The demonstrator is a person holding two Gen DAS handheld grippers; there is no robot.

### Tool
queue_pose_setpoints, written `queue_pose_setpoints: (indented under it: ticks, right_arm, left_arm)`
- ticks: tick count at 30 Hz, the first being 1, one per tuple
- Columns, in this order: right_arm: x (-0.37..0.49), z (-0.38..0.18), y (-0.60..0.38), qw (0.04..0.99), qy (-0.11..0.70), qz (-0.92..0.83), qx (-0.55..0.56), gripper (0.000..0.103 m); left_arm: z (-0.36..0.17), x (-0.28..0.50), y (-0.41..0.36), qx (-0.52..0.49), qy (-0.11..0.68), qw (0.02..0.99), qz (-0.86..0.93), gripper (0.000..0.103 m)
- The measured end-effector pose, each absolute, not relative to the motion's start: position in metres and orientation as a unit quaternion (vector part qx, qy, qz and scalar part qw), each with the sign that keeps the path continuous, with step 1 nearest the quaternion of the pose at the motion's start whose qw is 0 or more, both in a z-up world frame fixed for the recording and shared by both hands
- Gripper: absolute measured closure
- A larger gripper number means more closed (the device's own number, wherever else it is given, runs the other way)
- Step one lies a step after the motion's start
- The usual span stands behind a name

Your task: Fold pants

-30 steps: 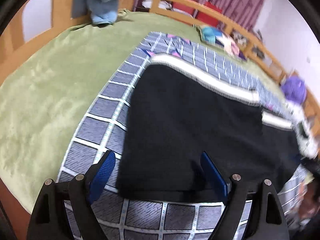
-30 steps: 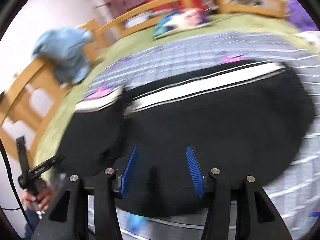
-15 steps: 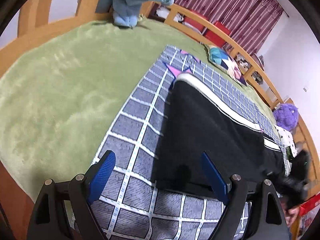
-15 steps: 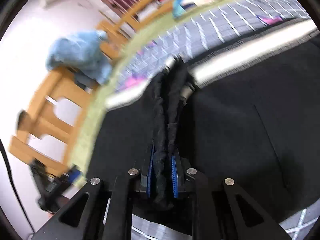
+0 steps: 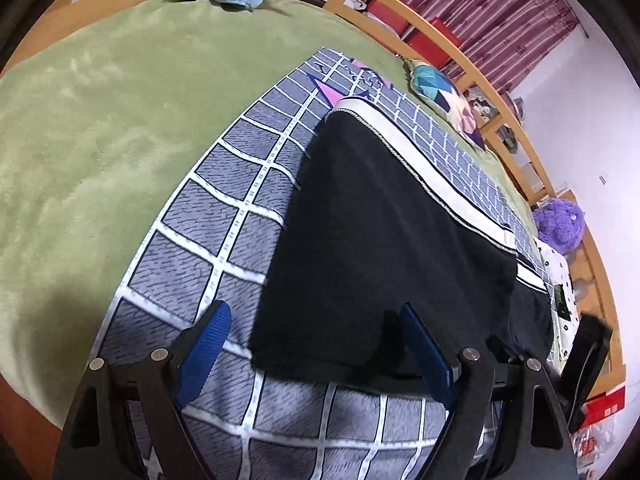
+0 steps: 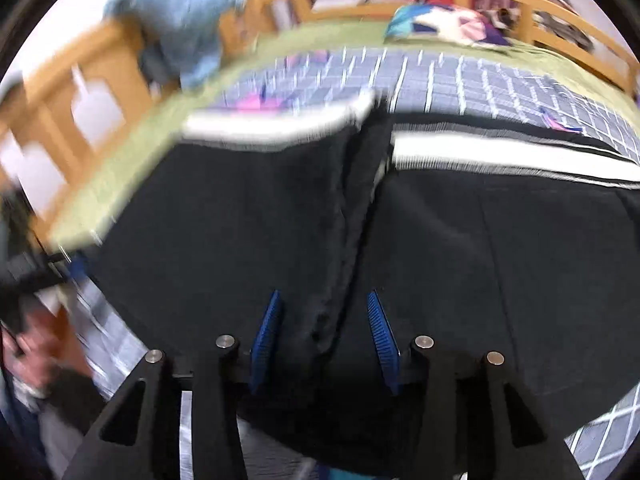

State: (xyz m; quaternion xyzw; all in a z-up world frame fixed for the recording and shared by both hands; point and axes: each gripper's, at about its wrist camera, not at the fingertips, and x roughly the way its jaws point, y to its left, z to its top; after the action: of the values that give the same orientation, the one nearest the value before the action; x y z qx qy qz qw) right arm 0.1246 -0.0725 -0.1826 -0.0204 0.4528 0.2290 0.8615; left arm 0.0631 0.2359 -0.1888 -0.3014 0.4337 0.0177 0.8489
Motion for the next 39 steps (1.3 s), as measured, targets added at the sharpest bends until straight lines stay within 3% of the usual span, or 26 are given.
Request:
queue_pose_setpoints:
  ticks: [3,5,10,13,16,20,25,33,37,39]
  right_arm:
    - [0.119,-0.185,-0.083,0.868,0.438,0.234,0.024,0.058]
    - [0.117,-0.180,-0.094,0.870,0.432,0.231,0.045,0.059]
    - [0.110,-0.156,-0.124,0.877,0.419,0.224,0.071,0.060]
    - [0.109,-0.154,-0.152,0.876,0.421,0.214,0.095,0.060]
    - [0.109,-0.148,-0.179,0.894,0.412,0.156,0.085,0.055]
    - [0.099,-0.142,-0.215,0.912,0.396,0.086,0.065,0.037]
    - [0.090,-0.136,-0.259,0.922,0.376,0.008,0.095,0.033]
    - [0.072,-0.129,-0.313,0.938,0.326,-0.040,0.113,0.023]
    - [0.080,-0.138,-0.321,0.923,0.363,-0.020,0.130,0.020]
    - [0.086,-0.140,-0.314,0.917,0.382,-0.002,0.115,0.020]
  left_arm:
    - [-0.191,0.072,0.233,-0.307,0.439,0.844,0.028,0.026]
    - [-0.188,0.076,0.229,-0.295,0.442,0.846,0.051,0.049]
    - [-0.163,0.066,0.212,-0.235,0.409,0.878,0.081,0.075]
    - [-0.136,0.062,0.187,-0.174,0.375,0.906,0.084,0.082]
    - [-0.104,0.062,0.165,-0.152,0.352,0.921,0.070,0.086]
    - [-0.059,0.066,0.113,-0.119,0.325,0.938,0.022,0.087]
    - [-0.033,0.084,0.016,-0.056,0.326,0.942,-0.061,0.087]
    - [-0.074,0.098,-0.095,-0.035,0.364,0.918,-0.151,0.088]
    - [-0.115,0.102,-0.109,-0.037,0.425,0.887,-0.174,0.087]
    - [-0.123,0.102,-0.102,-0.045,0.440,0.878,-0.183,0.082]
